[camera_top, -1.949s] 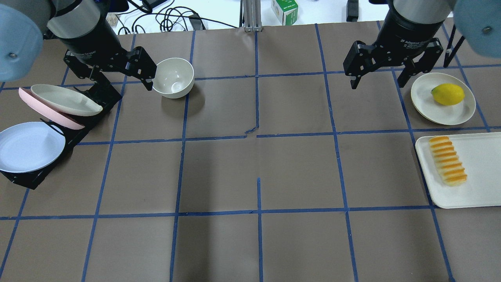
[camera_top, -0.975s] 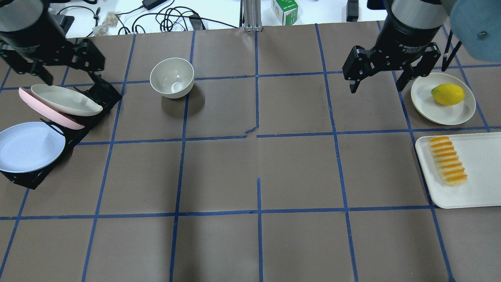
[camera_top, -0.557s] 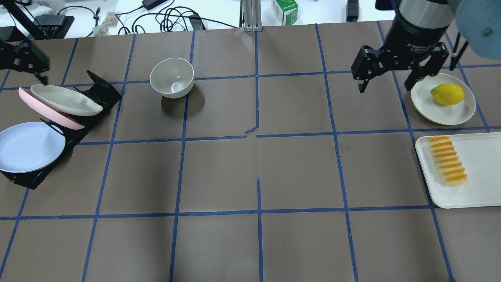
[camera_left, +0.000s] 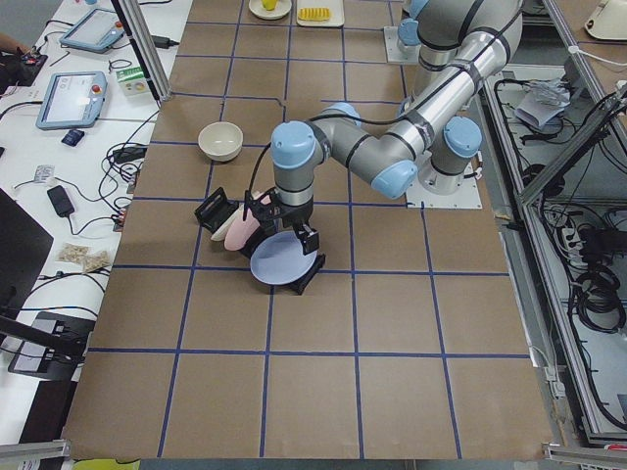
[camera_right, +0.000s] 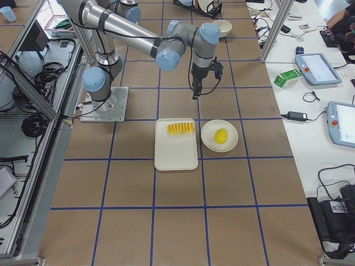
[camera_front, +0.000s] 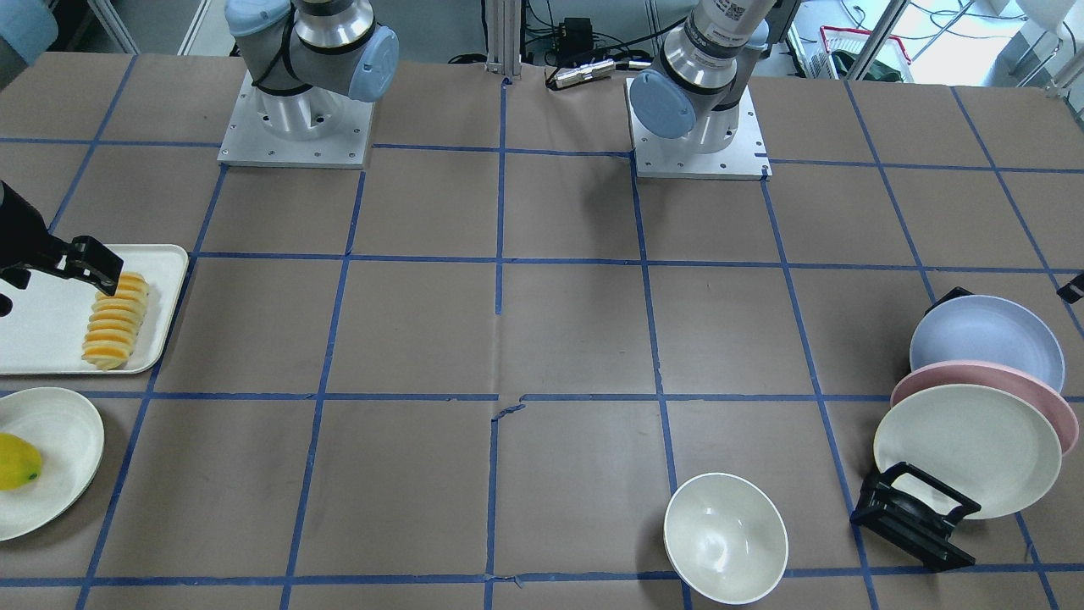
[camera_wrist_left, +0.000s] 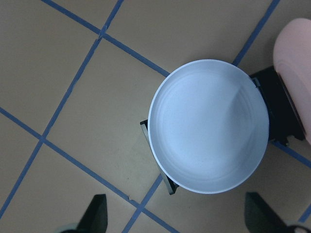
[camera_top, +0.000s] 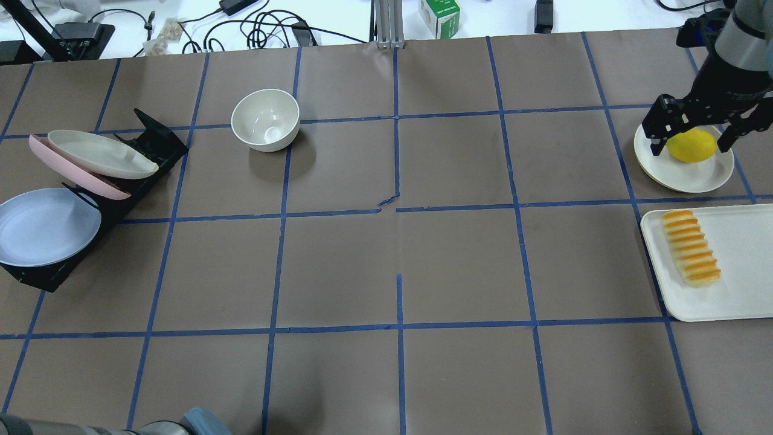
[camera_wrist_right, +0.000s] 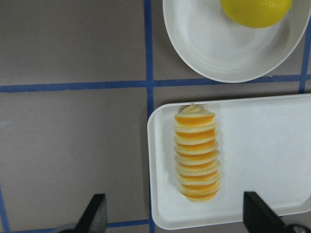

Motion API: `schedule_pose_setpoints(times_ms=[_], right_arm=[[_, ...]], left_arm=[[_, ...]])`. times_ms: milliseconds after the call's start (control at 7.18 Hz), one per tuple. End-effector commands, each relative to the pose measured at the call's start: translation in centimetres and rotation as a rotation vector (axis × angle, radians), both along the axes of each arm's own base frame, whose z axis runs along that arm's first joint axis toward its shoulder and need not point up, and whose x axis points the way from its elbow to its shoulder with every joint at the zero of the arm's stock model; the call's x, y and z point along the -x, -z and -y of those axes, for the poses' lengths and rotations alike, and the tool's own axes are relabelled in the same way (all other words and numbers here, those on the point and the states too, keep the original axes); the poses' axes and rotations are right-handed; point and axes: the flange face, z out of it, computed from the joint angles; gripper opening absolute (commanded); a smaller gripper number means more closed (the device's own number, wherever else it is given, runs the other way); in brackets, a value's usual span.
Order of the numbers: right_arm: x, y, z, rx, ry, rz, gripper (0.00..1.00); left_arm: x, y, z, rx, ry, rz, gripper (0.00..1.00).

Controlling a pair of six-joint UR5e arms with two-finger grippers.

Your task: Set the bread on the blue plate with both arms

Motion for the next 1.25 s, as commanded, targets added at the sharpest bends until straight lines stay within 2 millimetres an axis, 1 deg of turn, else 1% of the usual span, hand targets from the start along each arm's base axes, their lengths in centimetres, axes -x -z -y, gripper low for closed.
schedule_pose_setpoints(times_ms=[0,139,278,418,557,696,975,1114], right_arm=[[6.6,6.2,-2.3,0.016,-0.117,0.012,1.00],[7.0,9.2,-4.2,0.012,-0.115,0.090,1.00],[7.5,11.0,-5.7,-0.007,-0.085,0.130,1.00],[7.7,12.1,-5.7,-0.017,-0.080,0.138,1.00],[8.3,13.7,-5.0,-0.011,-0.082,0.128,1.00],[8.8,14.9,-4.5,0.001,-0.079,0.112,1.00],[8.6,15.3,-4.4,0.006,-0.045,0.116,1.00],[8.7,15.9,-4.4,-0.003,-0.024,0.120,1.00]], left_arm=[[-3.0,5.9,0.3,-0.001,-0.023,-0.052,1.00],[-3.6,7.5,0.3,-0.010,-0.029,-0.064,1.00],[-3.9,9.0,0.4,-0.022,-0.033,-0.083,1.00],[-4.1,10.0,0.5,-0.031,-0.041,-0.096,1.00],[-4.3,10.4,0.6,-0.037,-0.044,-0.099,0.84],[-4.3,10.5,0.5,-0.042,-0.042,-0.098,0.50],[-4.2,10.6,0.4,-0.047,-0.038,-0.099,0.22],[-4.3,10.3,0.4,-0.050,-0.041,-0.098,0.06]])
